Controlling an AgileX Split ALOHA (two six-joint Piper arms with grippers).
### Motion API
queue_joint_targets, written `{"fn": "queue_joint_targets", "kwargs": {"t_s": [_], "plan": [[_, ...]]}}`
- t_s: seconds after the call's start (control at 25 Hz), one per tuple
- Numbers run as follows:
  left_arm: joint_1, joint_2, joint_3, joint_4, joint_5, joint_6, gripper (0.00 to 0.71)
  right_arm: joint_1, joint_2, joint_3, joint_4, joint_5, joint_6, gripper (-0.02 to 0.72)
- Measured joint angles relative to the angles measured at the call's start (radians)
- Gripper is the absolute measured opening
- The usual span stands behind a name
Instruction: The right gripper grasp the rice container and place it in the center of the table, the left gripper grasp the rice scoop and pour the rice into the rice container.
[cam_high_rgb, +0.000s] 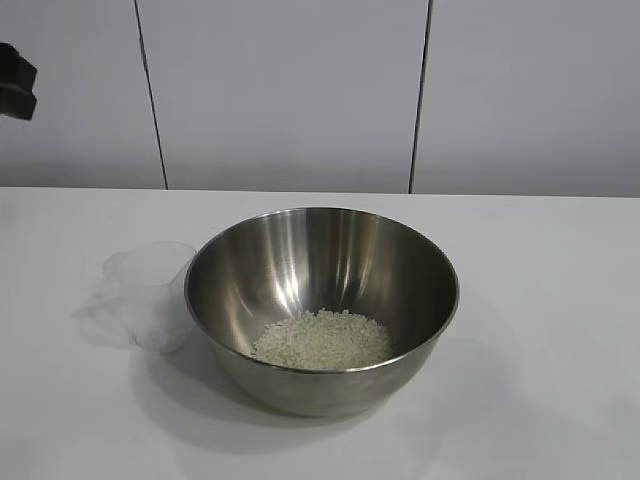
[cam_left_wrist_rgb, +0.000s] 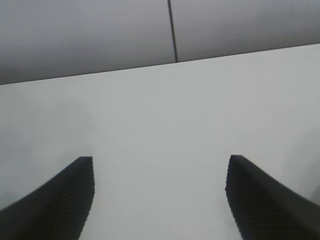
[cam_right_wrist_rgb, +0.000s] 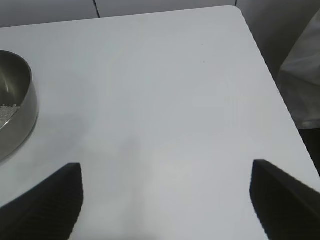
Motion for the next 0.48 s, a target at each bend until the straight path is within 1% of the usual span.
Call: {"fn": "queue_joint_targets", "kwargs": {"t_s": [0.08, 0.12, 0.2, 0.28, 0.36, 0.44, 0.48], "plan": [[0.071, 0.000, -0.041, -0.211, 0.062, 0.193, 0.533, 0.000, 0.000, 0.000, 0.000, 0.000, 0.000, 0.621], [0.117, 0.000, -0.062, -0.291, 0.101, 0.273, 0.538, 0.000, 0.000, 0.000, 0.000, 0.000, 0.000, 0.621], [0.223, 0.000, -0.098, -0.380, 0.171, 0.360, 0.571, 0.000, 0.000, 0.000, 0.000, 0.000, 0.000, 0.621], [0.325, 0.000, -0.131, -0.412, 0.235, 0.394, 0.618, 0.000, 0.000, 0.000, 0.000, 0.000, 0.000, 0.621], [0.430, -0.002, -0.151, -0.420, 0.279, 0.403, 0.644, 0.000, 0.000, 0.000, 0.000, 0.000, 0.000, 0.621], [0.513, -0.012, -0.156, -0.420, 0.303, 0.406, 0.653, 0.000, 0.000, 0.000, 0.000, 0.001, 0.000, 0.621], [0.545, -0.021, -0.156, -0.420, 0.307, 0.407, 0.657, 0.000, 0.000, 0.000, 0.000, 0.000, 0.000, 0.621]]}}
